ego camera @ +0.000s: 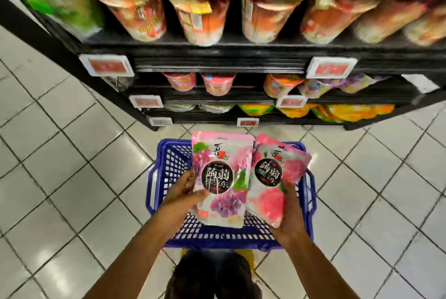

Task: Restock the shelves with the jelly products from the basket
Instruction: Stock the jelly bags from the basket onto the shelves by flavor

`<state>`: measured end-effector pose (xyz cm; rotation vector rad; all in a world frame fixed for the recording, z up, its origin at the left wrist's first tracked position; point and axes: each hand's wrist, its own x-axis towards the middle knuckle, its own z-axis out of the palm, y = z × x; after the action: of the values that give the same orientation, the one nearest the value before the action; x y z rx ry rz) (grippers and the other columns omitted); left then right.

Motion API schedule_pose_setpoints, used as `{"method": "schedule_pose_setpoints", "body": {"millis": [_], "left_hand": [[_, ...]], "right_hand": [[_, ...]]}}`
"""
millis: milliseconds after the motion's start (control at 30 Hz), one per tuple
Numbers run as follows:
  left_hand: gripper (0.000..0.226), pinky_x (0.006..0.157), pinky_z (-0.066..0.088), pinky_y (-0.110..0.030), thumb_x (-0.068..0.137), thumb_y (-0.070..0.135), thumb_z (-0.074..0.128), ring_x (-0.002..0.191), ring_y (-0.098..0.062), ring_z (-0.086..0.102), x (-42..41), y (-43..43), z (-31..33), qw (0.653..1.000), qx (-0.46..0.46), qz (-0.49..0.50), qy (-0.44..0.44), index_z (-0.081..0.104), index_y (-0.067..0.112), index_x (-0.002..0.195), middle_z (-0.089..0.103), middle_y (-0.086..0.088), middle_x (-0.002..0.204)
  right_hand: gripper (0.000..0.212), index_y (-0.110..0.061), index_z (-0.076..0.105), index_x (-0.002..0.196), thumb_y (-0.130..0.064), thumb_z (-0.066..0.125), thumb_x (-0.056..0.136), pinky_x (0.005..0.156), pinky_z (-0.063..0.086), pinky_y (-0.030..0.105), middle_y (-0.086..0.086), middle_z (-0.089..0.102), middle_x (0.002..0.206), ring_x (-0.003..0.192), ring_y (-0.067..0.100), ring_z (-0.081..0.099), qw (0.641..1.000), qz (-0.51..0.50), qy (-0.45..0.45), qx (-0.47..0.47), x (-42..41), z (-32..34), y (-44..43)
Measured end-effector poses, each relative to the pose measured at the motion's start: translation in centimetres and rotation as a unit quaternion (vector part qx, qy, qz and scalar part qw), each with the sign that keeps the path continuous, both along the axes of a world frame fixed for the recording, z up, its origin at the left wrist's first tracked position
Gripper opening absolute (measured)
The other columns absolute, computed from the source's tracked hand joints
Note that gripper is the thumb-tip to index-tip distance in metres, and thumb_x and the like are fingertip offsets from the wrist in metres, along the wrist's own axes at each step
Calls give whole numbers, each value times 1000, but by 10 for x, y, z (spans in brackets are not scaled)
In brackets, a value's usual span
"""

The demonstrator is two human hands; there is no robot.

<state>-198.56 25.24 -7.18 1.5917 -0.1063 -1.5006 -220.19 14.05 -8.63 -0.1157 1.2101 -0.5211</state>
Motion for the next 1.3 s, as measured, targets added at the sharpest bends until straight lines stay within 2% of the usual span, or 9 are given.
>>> {"method": "schedule_pose_setpoints", "body": {"millis": [100,233,400,667,767,833,967,1100,1300], "left_hand": [[64,87,53,-36,73,0,75,109,-25,66,4,-9,95,999,-17,21,-41,55,12,132,69,-10,120],[43,54,50,-13,76,-5,74,77,-4,72,8,-25,225,983,-82,72,-145,65,20,110,77,5,91],[39,57,56,-18,66,11,84,81,-5,73,11,-31,384,957,-163,108,-213,71,32,97,77,9,91],[59,59,50,-10,78,47,58,69,11,62,40,-35,556,911,-274,138,-277,45,35,134,71,24,88],[40,57,47,-4,78,54,47,72,26,56,45,-34,606,896,-304,138,-293,39,72,113,60,48,83],[29,54,46,-4,77,59,44,74,33,51,53,-33,639,898,-315,127,-281,39,83,93,51,58,83],[41,51,47,-4,70,48,71,73,25,59,77,-28,664,902,-354,83,-232,49,51,105,62,47,79],[89,59,55,-18,21,43,100,74,-13,74,116,-22,675,893,-351,3,-280,71,10,98,78,-4,84],[58,64,53,-15,46,49,93,83,-8,73,162,-14,684,864,-380,-23,-329,76,33,98,77,4,93]], "right_hand": [[52,-16,62,129,-49,52,89,82,59,47,14,68,121,106,33,67,999,31,-1,-25,-4,90,-10],[54,-6,51,138,-29,51,89,99,49,52,21,59,132,122,40,56,990,65,21,-122,-1,221,-20],[35,4,54,110,10,52,75,43,54,30,13,69,68,50,20,66,965,69,-58,-246,3,377,-40],[34,-1,67,57,22,52,76,36,47,21,8,62,49,37,15,59,890,86,-105,-434,37,574,-66],[15,2,73,72,12,69,62,48,56,34,15,69,65,52,24,65,858,97,-92,-495,50,618,-67],[40,5,72,90,4,80,51,68,59,44,23,72,84,73,32,67,837,106,-48,-534,56,637,-71],[70,7,63,102,-8,90,39,78,57,48,27,72,93,82,35,67,827,87,12,-555,71,660,-76],[60,0,68,97,-6,89,41,73,59,48,24,73,88,77,35,71,819,65,-23,-570,107,685,-62],[45,-11,61,74,5,91,45,44,51,28,6,66,60,51,17,60,780,48,64,-621,164,698,-30]]}}
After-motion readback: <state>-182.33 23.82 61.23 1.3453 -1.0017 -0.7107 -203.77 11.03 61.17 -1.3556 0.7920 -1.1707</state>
